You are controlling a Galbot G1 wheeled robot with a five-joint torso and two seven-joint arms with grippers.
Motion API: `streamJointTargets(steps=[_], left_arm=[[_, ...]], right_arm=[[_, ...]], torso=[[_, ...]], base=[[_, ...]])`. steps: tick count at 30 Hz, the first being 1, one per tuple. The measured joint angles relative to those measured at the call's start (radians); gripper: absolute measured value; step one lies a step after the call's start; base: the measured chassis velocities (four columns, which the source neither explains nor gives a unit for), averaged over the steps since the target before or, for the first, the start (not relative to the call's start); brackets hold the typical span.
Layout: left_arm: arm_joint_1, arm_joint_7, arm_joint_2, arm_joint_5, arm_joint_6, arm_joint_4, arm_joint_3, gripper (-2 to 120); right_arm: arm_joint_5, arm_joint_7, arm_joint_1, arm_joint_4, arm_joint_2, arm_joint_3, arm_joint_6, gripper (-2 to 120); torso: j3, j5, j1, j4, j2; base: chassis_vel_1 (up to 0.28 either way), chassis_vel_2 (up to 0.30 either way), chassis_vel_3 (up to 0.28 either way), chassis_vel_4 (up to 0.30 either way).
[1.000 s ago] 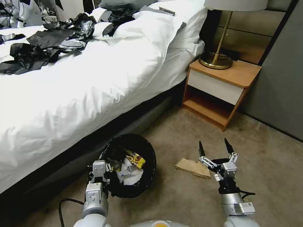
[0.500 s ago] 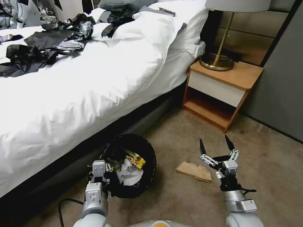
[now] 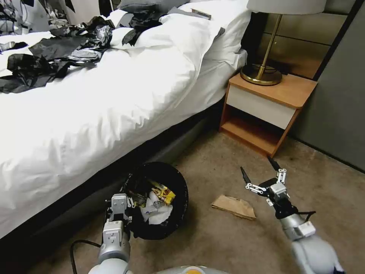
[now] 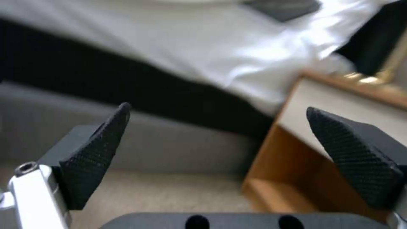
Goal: Pick up the trash bin, then pick up the garbage from the floor and place it into the trash bin.
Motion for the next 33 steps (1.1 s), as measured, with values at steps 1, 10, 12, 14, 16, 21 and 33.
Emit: streamJointTargets(steps=[1, 10, 12, 14, 16, 21, 33], left_arm=[[0.002, 0.0, -0.001, 0.001, -0.001, -0.001, 0.0, 1], [0.012, -0.001, -0.006, 0.009, -0.003, -0.006, -0.002, 1], [0.012, -0.001, -0.006, 0.009, -0.003, -0.006, -0.005, 1], [0.012, -0.001, -0.006, 0.009, -0.004, -0.006, -0.006, 1], [0.012, -0.002, -0.007, 0.009, -0.004, -0.006, -0.006, 1], [0.012, -0.002, -0.009, 0.01, -0.004, -0.003, -0.006, 1], [0.021, -0.003, -0.011, 0.017, -0.005, -0.001, -0.007, 1]], right_arm=[[0.0, -0.035, 0.028, -0.045, -0.009, -0.009, -0.012, 100], [-0.079, -0.191, 0.207, -0.301, -0.03, -0.067, -0.026, 100], [-0.127, -0.208, 0.265, -0.393, -0.022, -0.084, -0.002, 100], [-0.161, -0.223, 0.305, -0.477, -0.011, -0.097, 0.014, 100], [-0.181, -0.227, 0.322, -0.516, -0.006, -0.102, 0.021, 100], [-0.231, -0.23, 0.371, -0.628, 0.01, -0.115, 0.038, 100], [-0.343, -0.249, 0.446, -0.778, 0.026, -0.115, 0.041, 100]], torso=[[0.0, -0.0001, 0.0, 0.0, 0.0], [0.0, 0.0001, 0.0, 0.0, 0.0], [0.0, -0.0001, 0.0, 0.0005, 0.0], [0.0, 0.0002, 0.0, 0.0001, 0.0], [0.0, 0.0, 0.0, 0.0001, 0.0], [0.0, -0.0001, 0.0, -0.0001, 0.0], [0.0, 0.0, 0.0, 0.0, 0.0]], base=[[0.0, 0.0, 0.0, 0.0], [0.0, 0.0, 0.0, 0.0], [0.0, 0.0, 0.0, 0.0], [0.0, 0.0, 0.0, 0.0], [0.0, 0.0, 0.0, 0.0], [0.0, 0.0, 0.0, 0.0], [0.0, 0.0, 0.0, 0.0]])
